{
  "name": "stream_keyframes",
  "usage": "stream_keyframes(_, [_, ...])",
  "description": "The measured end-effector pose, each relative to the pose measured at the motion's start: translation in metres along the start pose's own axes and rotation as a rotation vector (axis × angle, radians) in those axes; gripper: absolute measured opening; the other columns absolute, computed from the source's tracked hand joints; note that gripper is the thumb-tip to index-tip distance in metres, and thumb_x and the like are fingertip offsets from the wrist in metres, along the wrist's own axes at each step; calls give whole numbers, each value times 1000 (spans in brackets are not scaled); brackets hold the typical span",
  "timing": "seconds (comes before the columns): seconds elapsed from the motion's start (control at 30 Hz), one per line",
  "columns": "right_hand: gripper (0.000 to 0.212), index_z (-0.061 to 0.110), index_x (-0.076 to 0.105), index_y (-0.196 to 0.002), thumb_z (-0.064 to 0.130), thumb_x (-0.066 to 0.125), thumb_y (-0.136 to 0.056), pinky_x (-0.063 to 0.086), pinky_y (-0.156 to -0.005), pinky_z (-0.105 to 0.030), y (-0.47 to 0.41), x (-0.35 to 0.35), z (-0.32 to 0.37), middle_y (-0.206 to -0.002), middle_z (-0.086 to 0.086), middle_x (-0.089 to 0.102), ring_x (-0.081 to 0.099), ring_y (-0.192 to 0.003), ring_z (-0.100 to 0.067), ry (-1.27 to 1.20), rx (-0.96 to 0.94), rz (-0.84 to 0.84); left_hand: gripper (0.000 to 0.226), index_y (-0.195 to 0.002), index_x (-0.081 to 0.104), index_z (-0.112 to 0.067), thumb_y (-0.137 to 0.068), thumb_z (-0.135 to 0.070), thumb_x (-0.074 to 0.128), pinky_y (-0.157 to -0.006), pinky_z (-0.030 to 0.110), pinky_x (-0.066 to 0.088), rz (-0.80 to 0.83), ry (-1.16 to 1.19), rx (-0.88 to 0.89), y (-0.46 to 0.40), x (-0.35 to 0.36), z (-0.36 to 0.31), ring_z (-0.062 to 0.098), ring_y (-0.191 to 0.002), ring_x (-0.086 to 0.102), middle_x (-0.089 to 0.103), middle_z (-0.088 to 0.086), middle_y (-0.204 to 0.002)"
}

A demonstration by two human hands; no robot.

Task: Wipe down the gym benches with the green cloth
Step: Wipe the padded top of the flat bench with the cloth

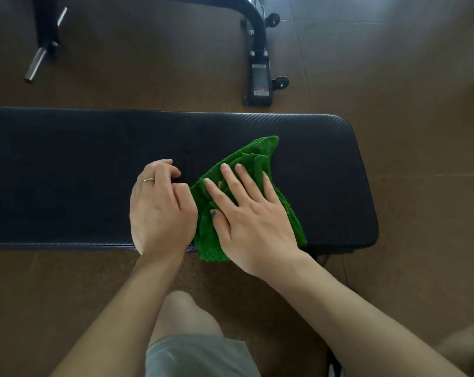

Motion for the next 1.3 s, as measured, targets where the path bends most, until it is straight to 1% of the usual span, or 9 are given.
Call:
stream_keyframes(0.13, [57, 39, 13, -164, 48, 17, -107, -6, -128, -48, -29, -3, -2, -174, 2, 2, -5, -160, -19, -6, -69, 40, 25, -108, 61, -13, -95, -14, 40, -91, 47, 53, 3, -23, -16, 0, 1, 0, 22, -116, 58, 63, -1, -131])
stream_keyframes(0.33, [56, 38, 21, -163, 47, 21, -107, 1, -128, -50, -114, -14, -9, -173, -1, 12, 5, -160, -22, 14, -98, 12, 24, -105, 61, -11, -101, -17, 38, -91, 44, 51, -40, -50, -15, 0, -1, -1, 18, -110, 57, 64, 1, -126])
stream_keyframes(0.43, [57, 39, 24, -161, 48, 21, -105, 8, -127, -52, -155, -18, -17, -169, -4, 25, 18, -156, -25, 31, -82, -8, 27, -106, 61, -10, -101, -21, 36, -88, 40, 49, -46, -60, -7, -1, -1, -1, 17, -111, 56, 63, 0, -127])
stream_keyframes(0.53, [54, 38, 35, -156, 50, 23, -105, 25, -118, -49, -175, -24, -29, -152, -4, 47, 40, -140, -28, 11, -53, -18, 25, -106, 59, -11, -99, -20, 37, -84, 40, 48, -43, -81, -10, -1, 0, 1, 19, -114, 57, 62, -1, -130])
stream_keyframes(0.73, [53, 25, 54, -138, 53, 23, -105, 32, -108, -48, -146, -48, -110, -136, -5, 57, 48, -129, -29, 28, 47, -54, 29, -106, 57, -13, -95, -23, 32, -82, 41, 48, -48, -82, -41, -1, -1, -1, 16, -115, 56, 60, -6, -134])
stream_keyframes(0.9, [52, 26, 42, -150, 49, 26, -106, 22, -120, -49, -93, -57, -174, -148, 1, 48, 37, -141, -25, 54, 128, -89, 26, -104, 57, -18, -93, -21, 34, -82, 42, 49, -65, -60, -97, 0, -2, -1, 13, -116, 55, 59, -13, -135])
stream_keyframes(1.1, [70, 3, 24, -160, 47, 17, -106, 3, -127, -56, -110, -42, -130, -160, -19, 33, 23, -152, -36, 143, 131, 16, 24, -102, 57, -18, -90, -21, 36, -83, 39, 48, -75, -64, -123, 0, -2, -2, 9, -119, 53, 59, -14, -132])
stream_keyframes(1.17, [71, 1, 19, -161, 45, 17, -106, 2, -127, -58, -118, -36, -100, -162, -21, 29, 21, -153, -38, 135, 62, 42, 24, -102, 57, -16, -90, -21, 37, -82, 40, 49, -76, -81, -131, 1, -2, -2, 11, -119, 54, 60, -13, -132])
stream_keyframes(1.3, [70, -1, 25, -158, 45, 22, -106, 7, -126, -58, -153, -23, -36, -159, -21, 36, 29, -150, -37, 111, -79, 14, 25, -102, 59, -11, -90, -18, 38, -84, 40, 50, -102, -79, -73, 1, -2, -2, 15, -120, 57, 63, -6, -131])
Point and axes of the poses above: each hand's wrist, its own y-axis away from the middle knuckle, its own x-axis out of the palm, z = x × y, the point moved 9 cm from there along -y, towards the middle knuckle
